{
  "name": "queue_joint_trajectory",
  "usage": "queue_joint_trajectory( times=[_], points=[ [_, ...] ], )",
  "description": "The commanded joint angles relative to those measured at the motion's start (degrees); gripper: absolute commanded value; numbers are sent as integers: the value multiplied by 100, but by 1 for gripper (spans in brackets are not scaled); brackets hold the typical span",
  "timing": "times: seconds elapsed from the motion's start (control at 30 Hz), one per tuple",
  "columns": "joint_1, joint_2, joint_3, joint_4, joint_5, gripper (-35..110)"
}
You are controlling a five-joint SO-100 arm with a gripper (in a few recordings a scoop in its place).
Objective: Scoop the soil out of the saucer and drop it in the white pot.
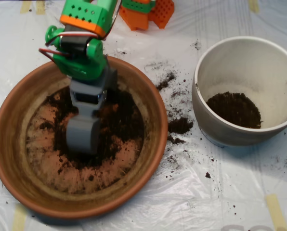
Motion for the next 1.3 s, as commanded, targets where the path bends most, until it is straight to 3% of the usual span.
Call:
queue_joint_trajectory(
  times=[0.0,0.33,0.57,0.83,1.27],
  points=[
    [185,-9,-712,185,-26,56],
    [325,-1134,-2487,1072,-97,57],
    [325,-1354,-2566,1204,-290,54],
    [308,-1362,-2452,1301,-510,41],
    [563,149,-237,-554,-853,36]
  ],
)
